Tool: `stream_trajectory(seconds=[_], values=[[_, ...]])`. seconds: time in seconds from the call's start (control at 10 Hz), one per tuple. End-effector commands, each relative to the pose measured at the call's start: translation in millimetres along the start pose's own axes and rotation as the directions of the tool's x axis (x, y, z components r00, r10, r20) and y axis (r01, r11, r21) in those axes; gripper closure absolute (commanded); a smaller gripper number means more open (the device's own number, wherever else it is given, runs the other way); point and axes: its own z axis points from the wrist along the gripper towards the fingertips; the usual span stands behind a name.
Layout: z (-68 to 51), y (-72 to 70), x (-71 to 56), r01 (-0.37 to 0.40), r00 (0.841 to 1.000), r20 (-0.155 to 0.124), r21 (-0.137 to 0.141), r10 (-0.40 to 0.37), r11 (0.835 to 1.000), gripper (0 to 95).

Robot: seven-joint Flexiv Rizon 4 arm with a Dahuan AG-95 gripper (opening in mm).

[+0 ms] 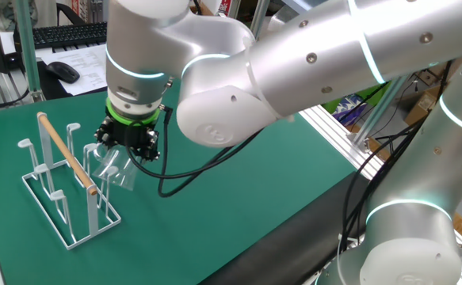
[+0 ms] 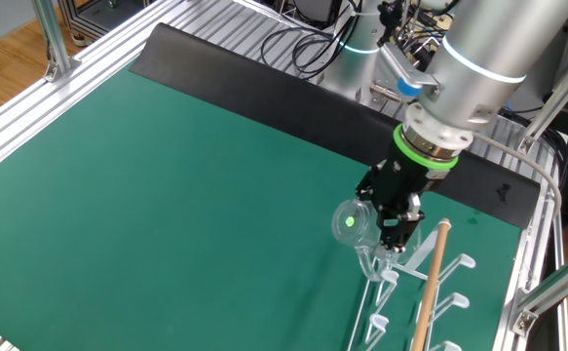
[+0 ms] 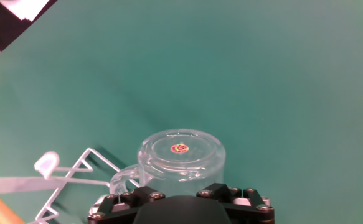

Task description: Put the cup on the cup rack

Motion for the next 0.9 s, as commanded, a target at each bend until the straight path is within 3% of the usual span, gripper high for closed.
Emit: stream_trajectory(seconds=[0.1, 0.6, 0.9], values=[[0.4, -0.4, 1.9, -0.003, 1.0, 0.008, -0.01, 0.004, 1.0, 95.0], [1.9, -0.7, 6.5, -0.007, 0.999, 0.044, -0.021, 0.008, 1.0, 95.0], [3.0, -0.2, 7.7, -0.013, 0.999, 0.047, -0.024, 0.014, 1.0, 95.0]])
